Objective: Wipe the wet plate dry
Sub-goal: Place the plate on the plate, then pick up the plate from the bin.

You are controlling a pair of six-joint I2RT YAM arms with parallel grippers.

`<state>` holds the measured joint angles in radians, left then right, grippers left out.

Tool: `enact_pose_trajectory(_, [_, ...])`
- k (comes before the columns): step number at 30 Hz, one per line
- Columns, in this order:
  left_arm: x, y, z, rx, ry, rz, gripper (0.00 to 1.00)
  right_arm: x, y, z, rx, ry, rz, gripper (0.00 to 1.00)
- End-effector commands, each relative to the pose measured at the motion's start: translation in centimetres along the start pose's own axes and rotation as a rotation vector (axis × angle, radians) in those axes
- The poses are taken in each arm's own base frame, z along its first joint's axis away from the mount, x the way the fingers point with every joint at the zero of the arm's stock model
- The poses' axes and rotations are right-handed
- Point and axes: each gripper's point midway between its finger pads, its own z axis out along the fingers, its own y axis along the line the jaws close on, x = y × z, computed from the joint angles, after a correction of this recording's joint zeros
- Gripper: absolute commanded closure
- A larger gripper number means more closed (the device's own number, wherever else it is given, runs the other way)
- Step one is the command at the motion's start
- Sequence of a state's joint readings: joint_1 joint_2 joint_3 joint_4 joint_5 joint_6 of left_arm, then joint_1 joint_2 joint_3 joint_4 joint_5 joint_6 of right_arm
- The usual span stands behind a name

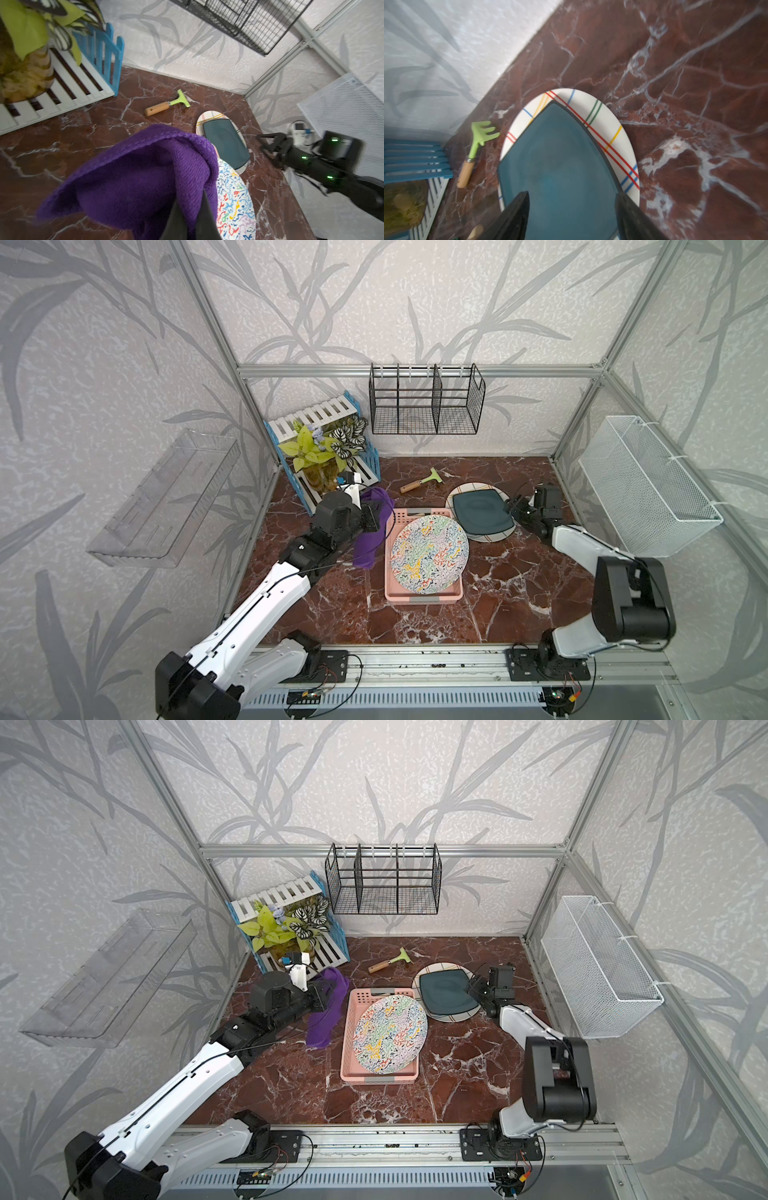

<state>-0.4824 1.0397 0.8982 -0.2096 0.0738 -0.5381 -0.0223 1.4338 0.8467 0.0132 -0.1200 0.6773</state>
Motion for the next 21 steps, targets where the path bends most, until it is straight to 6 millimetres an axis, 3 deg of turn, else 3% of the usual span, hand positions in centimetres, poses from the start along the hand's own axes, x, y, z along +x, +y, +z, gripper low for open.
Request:
enact_pose_trajectory(1, [2.3,3.2,0.6,-0.128,0.052,0.045,1.00,0.8,3.0,-4.2,-0.083,0.074,-0.086,0.36])
enact_pose_trajectory(6, [6.2,4.0,2.3,-0.096,0.146,0.018,1.00,9.4,6.8,-8.1,-0.234,0.342,-0.136,0.46])
enact_pose_trajectory(10, [8.6,4.7,3.3,-0.092,0.214,0.003,1.00,14.7,7.8,-8.4,-0.281,0.472,-0.136,0.37])
enact_pose_trajectory(13, [10.1,4.8,4.1,-0.069,0.261,0.000,1.00,16.8,8.0,-7.7,-0.286,0.527,-0.164,0.35])
enact_pose_trajectory(17, [12.4,3.9,5.1,0.021,0.321,-0.026,1.00,18.5,9.8,-7.4,-0.362,0.597,-0.168,0.46])
enact_pose_trajectory(21, [14.1,3.6,5.8,0.067,0.359,-0.054,1.00,19.0,11.7,-8.4,-0.450,0.617,-0.161,0.58])
